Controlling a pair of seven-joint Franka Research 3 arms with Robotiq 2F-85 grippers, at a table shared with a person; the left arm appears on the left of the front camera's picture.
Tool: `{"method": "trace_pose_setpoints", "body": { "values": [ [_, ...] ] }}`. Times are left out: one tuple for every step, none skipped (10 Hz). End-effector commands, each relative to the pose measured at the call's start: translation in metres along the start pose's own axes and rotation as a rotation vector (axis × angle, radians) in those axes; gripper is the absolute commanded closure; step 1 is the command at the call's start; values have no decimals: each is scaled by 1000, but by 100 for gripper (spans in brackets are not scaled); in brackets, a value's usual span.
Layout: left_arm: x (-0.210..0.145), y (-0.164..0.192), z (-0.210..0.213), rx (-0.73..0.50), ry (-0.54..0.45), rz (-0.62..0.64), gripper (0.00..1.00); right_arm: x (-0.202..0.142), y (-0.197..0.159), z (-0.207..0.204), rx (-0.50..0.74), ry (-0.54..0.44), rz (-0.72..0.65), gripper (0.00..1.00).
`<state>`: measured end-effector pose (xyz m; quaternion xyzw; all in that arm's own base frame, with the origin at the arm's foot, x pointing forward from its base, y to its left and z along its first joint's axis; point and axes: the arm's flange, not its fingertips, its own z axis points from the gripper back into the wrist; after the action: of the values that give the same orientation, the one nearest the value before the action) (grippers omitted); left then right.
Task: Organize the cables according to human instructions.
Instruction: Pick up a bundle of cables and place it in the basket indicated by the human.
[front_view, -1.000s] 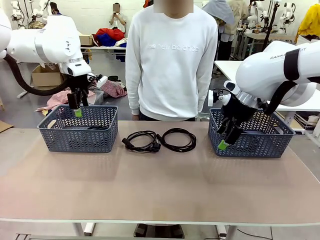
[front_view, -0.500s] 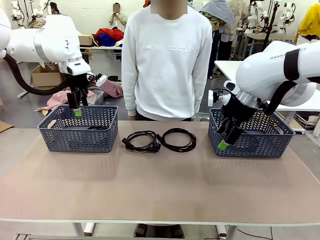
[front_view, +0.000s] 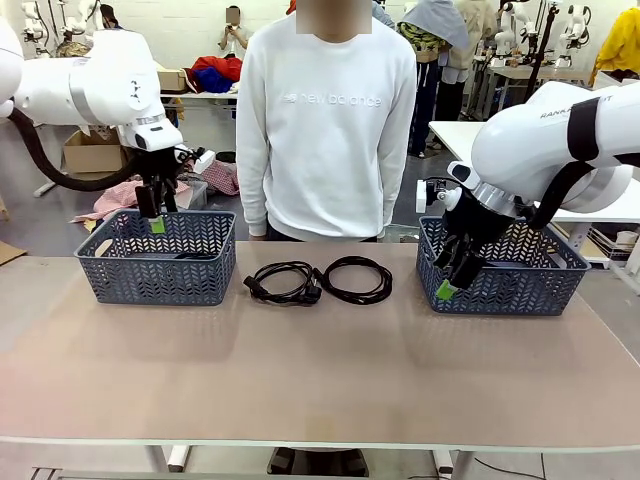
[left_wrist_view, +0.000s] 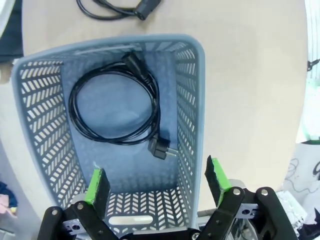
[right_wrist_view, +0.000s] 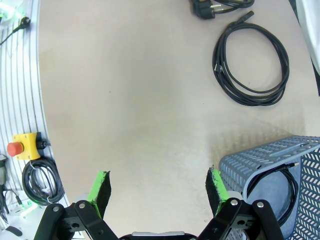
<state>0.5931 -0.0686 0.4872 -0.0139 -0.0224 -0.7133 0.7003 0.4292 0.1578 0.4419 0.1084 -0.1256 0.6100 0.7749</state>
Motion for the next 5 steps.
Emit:
{"method": "trace_pose_setpoints", "body": {
  "values": [
    [19,-15,3,18,-76,74,0,3,-2,2,-7,-2,2,0],
    [31,-29,6,29,-103,98,0,3,-2,2,-7,-2,2,0],
    [44,-47,9,32,-148,116,0,3,-2,2,-7,-2,2,0],
    [53,-63,9,42,-172,137,0,3,-2,2,-7,-2,2,0],
    [62,-79,8,41,-222,165,0,3,-2,2,-7,-2,2,0]
  ]
}}
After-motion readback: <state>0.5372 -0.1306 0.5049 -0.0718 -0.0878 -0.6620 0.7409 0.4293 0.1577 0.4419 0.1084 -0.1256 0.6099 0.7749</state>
